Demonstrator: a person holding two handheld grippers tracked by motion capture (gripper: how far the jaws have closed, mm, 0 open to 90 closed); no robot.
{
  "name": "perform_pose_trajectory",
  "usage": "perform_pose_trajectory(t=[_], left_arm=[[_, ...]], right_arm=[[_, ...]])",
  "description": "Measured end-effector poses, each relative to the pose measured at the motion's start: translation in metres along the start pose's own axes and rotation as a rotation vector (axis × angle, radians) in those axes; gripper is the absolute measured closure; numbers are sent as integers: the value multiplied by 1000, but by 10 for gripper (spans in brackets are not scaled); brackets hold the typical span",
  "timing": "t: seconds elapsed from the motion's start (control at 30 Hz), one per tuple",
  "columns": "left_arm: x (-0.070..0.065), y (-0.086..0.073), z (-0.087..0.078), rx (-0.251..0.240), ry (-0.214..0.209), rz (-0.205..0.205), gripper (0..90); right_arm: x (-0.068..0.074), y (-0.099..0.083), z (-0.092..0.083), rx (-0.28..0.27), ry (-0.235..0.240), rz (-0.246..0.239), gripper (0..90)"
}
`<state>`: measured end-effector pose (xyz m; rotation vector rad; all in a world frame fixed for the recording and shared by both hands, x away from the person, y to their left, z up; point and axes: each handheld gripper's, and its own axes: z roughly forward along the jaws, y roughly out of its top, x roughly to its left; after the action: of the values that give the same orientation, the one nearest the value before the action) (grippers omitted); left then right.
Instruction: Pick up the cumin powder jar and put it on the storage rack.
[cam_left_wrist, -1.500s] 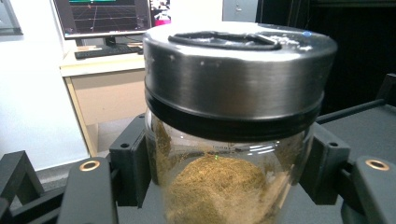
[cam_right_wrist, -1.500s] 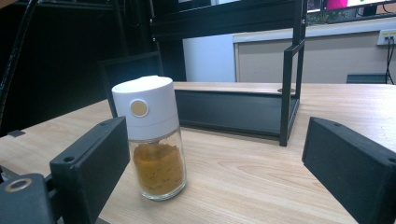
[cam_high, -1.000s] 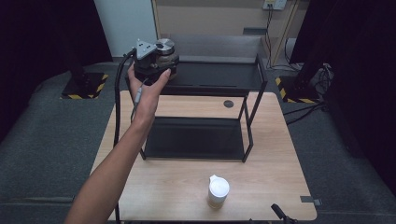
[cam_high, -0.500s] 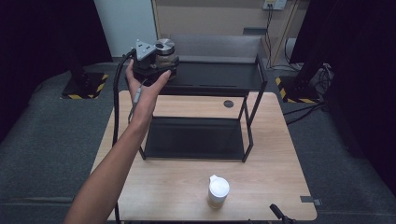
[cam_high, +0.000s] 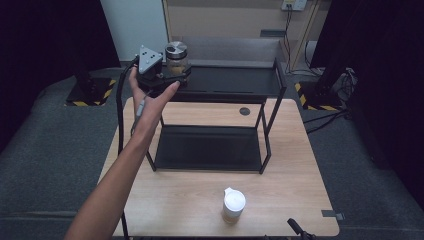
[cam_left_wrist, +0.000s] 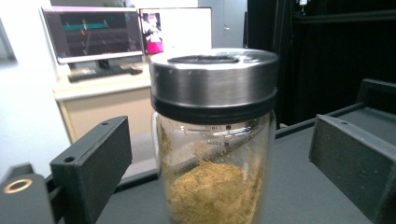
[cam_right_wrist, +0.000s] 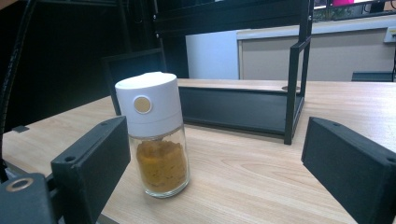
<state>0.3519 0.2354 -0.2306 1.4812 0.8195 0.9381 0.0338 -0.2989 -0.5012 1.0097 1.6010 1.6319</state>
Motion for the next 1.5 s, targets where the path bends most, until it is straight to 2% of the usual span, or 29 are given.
perform_pose_trajectory(t=[0.1,0.2,0.33,0.47,0.53,0.6,1.17,1.23,1.3,1.5], left_arm=[[-1,1,-4,-6,-6,2,24],[-4,1,-9,-29,10,9,22],[-3,3,-16,-36,2,-9,22],[-8,0,-26,-59,5,-3,23],[-9,-3,-32,-74,10,-17,24],[-11,-3,-37,-69,8,-12,25],[-17,-25,-73,-96,-29,-48,34],[-17,-23,-77,-73,-39,-38,31],[-21,-30,-83,-103,-31,-30,33],[-25,-41,-99,-99,-67,-38,38]], right_arm=[[0,0,0,0,-1,1,77],[0,2,1,1,2,0,77],[0,2,2,0,4,-3,76],[0,2,3,2,7,-3,75],[0,1,5,6,9,-1,73],[1,1,5,9,10,2,73],[2,1,8,11,17,-6,71],[2,1,8,12,18,-6,71],[2,1,8,10,18,-5,70],[3,1,9,6,24,-6,70]])
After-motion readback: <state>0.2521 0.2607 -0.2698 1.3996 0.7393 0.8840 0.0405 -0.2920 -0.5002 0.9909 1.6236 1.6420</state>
